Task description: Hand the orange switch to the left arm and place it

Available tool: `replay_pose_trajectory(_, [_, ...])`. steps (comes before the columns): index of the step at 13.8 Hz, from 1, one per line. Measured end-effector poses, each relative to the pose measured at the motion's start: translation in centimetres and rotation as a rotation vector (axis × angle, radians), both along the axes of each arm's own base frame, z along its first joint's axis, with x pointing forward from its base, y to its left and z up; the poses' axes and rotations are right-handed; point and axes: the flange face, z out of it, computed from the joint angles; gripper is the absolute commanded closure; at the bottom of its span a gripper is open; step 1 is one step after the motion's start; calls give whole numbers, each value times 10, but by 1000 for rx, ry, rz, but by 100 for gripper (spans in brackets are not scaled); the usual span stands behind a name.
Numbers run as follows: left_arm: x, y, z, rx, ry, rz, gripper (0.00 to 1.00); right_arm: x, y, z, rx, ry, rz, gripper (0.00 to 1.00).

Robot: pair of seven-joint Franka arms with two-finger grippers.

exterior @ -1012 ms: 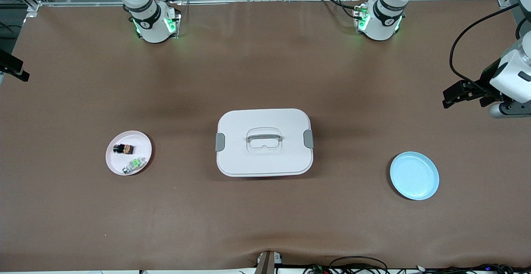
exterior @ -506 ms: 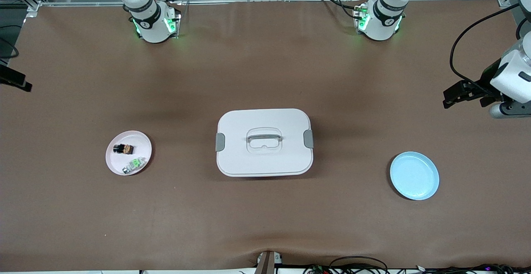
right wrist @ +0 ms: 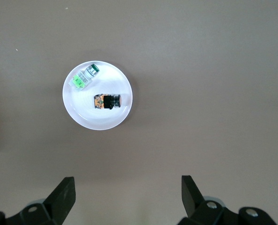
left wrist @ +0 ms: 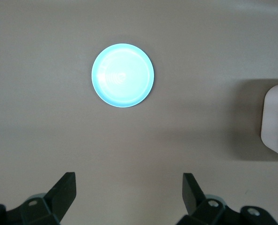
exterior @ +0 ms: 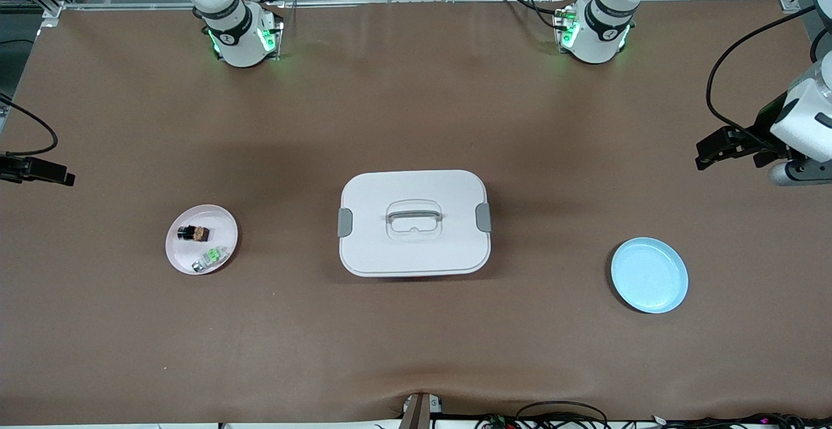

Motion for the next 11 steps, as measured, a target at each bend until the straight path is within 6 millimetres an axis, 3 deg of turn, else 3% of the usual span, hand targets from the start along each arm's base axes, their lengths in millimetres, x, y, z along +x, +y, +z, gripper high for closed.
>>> replay_pose_trajectory(6, [0,0,0,0,0,0,0,28,3,-48,18,-27,6,0])
replay_pose_trajectory(8, [1,2,-1,0,2,3,0,38,4,-80,26,-38,6,0])
replay_pose_trajectory(11, [2,6,-3,0,5,10,0,39,9,-145,32,-54,6,0])
